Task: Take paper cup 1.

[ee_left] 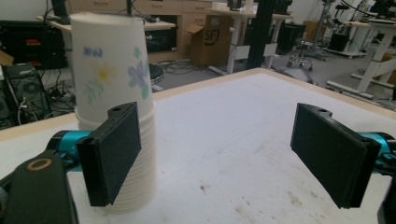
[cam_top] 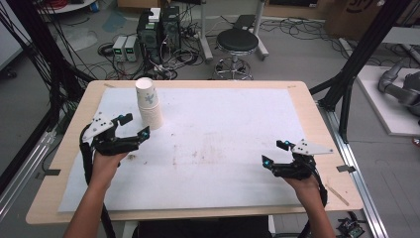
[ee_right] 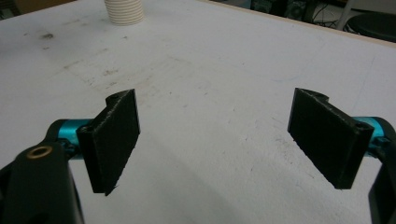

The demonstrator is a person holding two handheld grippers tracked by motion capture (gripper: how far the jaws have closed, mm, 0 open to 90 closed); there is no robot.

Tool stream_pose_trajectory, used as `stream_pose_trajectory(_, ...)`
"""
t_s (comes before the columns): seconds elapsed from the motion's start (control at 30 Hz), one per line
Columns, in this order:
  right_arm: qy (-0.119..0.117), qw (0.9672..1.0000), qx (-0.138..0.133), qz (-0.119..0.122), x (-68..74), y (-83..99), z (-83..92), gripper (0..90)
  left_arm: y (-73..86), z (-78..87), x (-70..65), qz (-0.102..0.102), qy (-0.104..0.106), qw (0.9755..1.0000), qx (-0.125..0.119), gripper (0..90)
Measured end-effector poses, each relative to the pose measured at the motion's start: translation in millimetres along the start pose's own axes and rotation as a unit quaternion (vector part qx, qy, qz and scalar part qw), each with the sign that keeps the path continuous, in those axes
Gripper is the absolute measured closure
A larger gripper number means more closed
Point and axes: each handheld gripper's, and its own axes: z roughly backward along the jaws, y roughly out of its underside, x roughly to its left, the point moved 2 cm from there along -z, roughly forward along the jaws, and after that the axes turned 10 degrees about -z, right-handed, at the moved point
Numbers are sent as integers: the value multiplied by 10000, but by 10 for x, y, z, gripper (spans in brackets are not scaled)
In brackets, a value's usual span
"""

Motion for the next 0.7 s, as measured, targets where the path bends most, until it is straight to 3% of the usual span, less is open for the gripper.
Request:
stream_pose_trajectory(0.37, 22, 10000, 1, 8, 4, -12, 6, 172, -454, -189, 294, -116, -207, 9996, 146, 162)
stream_pose_trajectory(0.5, 0, 10000, 9, 7, 7, -15, 1, 172, -554, -282, 374, -210, -251, 9991, 281, 163)
stream_pose_trajectory(0.7, -35, 10000, 26, -6, 20, -20, -16, 172, -627, -485, 534, -154, -376, 9975, 584, 163)
